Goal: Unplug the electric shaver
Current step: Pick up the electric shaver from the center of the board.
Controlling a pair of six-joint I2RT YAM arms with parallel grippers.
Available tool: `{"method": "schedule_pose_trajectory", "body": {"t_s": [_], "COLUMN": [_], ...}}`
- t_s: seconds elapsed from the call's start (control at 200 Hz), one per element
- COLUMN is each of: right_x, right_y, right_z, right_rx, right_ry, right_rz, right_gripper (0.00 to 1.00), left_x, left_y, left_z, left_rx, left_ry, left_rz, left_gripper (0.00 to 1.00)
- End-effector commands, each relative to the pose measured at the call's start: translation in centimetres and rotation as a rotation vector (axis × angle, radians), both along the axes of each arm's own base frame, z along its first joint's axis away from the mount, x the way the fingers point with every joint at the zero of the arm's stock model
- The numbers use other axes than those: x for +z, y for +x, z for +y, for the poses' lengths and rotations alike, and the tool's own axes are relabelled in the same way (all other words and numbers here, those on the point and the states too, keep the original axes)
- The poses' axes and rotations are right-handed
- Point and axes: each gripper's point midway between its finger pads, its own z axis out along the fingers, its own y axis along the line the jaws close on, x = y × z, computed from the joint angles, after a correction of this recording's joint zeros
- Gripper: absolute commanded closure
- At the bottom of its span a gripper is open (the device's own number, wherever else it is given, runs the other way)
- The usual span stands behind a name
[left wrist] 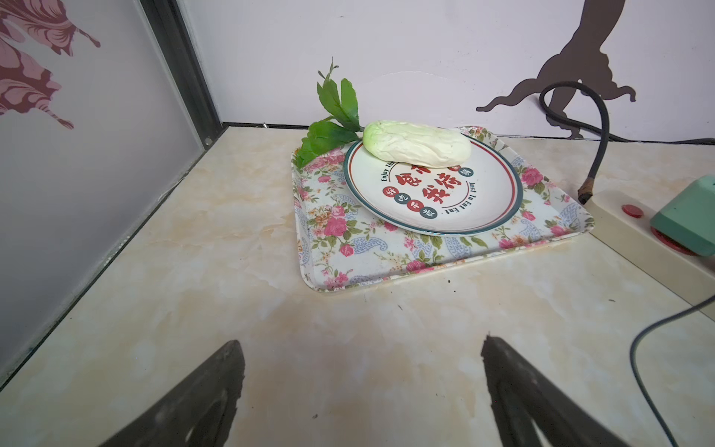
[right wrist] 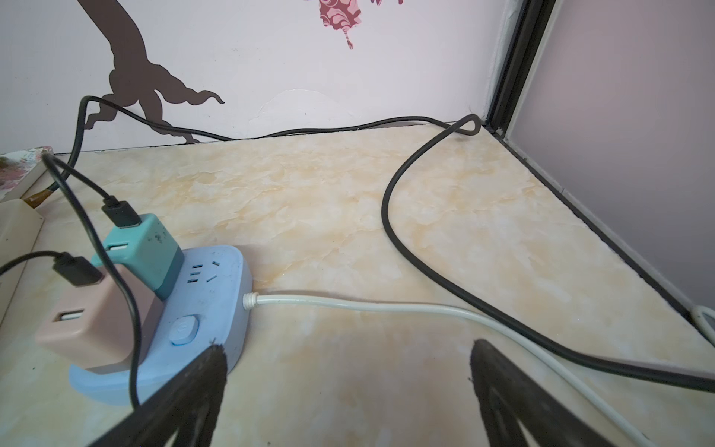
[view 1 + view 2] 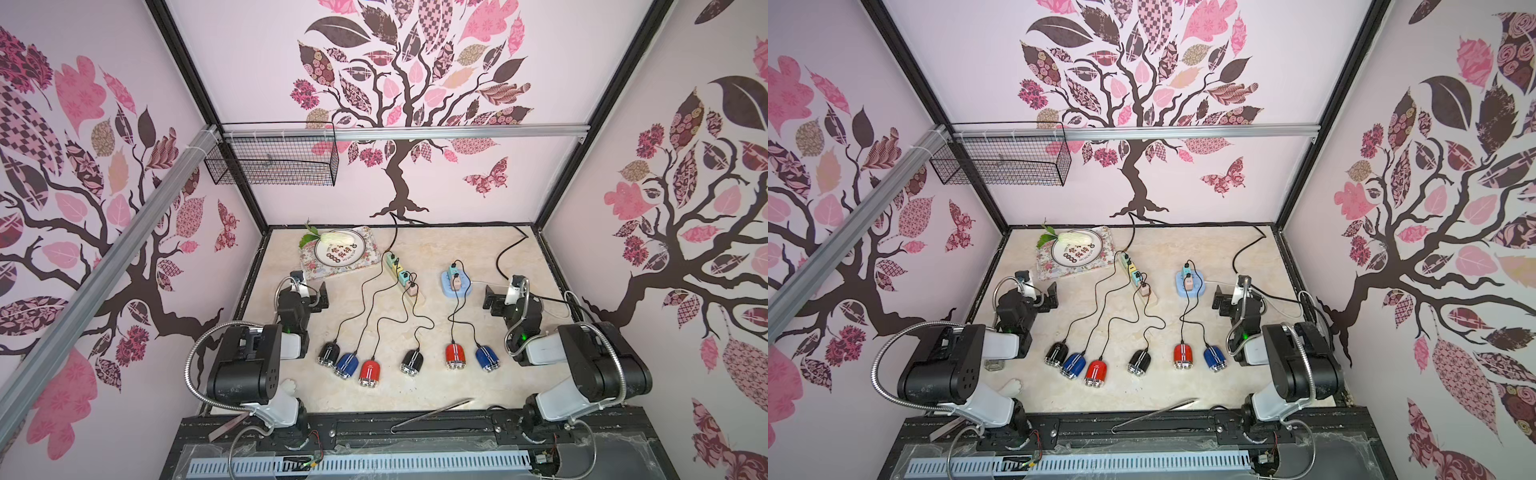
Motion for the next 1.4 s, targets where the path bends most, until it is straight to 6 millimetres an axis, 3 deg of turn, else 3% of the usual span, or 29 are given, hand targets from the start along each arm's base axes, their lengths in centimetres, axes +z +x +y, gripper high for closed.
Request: {"method": "schedule_pose_trajectory", "body": {"t_s": [0.0, 1.395], "right_x": [1.00, 1.08], "right_y": [0.74, 0.70], "right_z": [0.09, 0.06], "right_rx": [-0.004, -0.004], "right_ry": [0.001, -0.002], "right_rz": [-0.033, -0.037], "right_gripper": [0.00, 0.00], "left_x": [0.07, -0.06], "left_y": [-0.28, -0.38], "left_z": [-0.15, 0.41], "left_rx": [-0.001, 0.024], "left_ry": [0.013, 0.014], "left_rz": [-0.011, -0.004], "left_gripper": [0.03, 0.02]}}
